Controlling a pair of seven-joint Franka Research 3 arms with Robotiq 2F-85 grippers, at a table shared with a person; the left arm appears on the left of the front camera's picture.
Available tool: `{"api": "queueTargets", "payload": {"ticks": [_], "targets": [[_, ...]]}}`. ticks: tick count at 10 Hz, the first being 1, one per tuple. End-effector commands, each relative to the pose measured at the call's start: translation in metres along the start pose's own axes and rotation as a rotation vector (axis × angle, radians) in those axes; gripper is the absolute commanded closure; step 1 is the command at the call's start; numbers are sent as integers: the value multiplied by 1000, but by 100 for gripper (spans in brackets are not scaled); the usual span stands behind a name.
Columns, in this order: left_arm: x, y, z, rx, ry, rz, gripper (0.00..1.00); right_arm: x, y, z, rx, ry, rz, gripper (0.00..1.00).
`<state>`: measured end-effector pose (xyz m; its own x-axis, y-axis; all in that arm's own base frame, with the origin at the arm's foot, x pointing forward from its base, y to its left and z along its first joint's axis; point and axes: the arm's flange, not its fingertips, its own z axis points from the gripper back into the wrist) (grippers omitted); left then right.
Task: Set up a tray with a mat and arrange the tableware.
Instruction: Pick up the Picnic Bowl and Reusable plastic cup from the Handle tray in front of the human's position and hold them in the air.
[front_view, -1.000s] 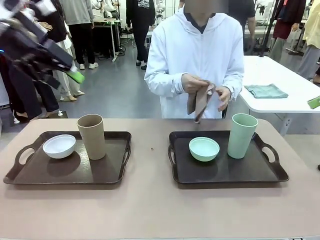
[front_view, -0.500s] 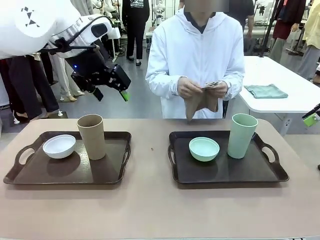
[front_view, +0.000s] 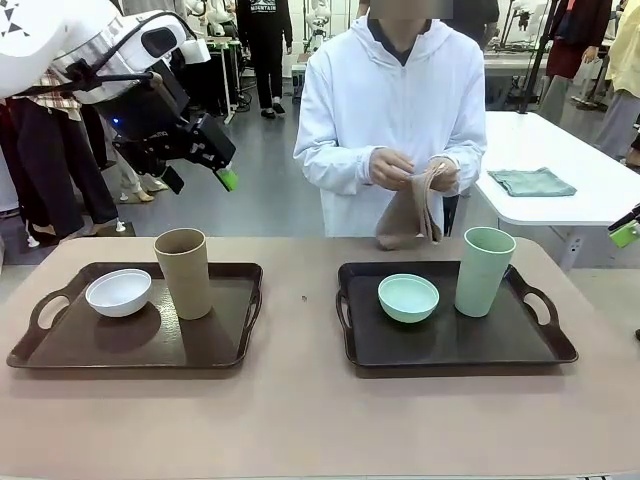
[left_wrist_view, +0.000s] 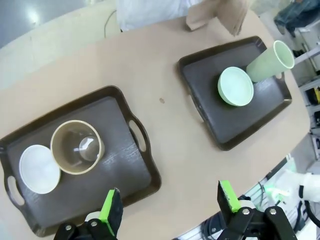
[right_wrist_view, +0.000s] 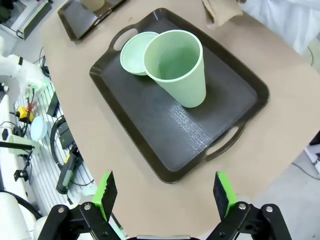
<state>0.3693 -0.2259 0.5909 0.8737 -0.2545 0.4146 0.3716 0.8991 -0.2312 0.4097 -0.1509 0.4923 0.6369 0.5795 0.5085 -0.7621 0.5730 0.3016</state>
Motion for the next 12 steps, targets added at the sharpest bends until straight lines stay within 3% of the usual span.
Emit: {"api": "queueTargets", "payload": {"ticks": [1, 3, 6, 8, 12], "targets": [[1, 1, 0, 1, 0, 2, 0, 10, -36, -20, 57, -107, 220, 0], [32, -28, 2, 17, -8, -37, 0, 10, -71, -41, 89, -241, 377, 0], [64, -52, -20, 27, 17, -14, 0, 7, -94, -56, 45, -328, 514, 0], [79, -66, -50, 28, 64, 14, 0, 7, -101, -69, 138, -238, 614, 0], [102, -97, -110, 55, 86, 52, 0, 24, -101, -96, 209, -228, 651, 0]]}}
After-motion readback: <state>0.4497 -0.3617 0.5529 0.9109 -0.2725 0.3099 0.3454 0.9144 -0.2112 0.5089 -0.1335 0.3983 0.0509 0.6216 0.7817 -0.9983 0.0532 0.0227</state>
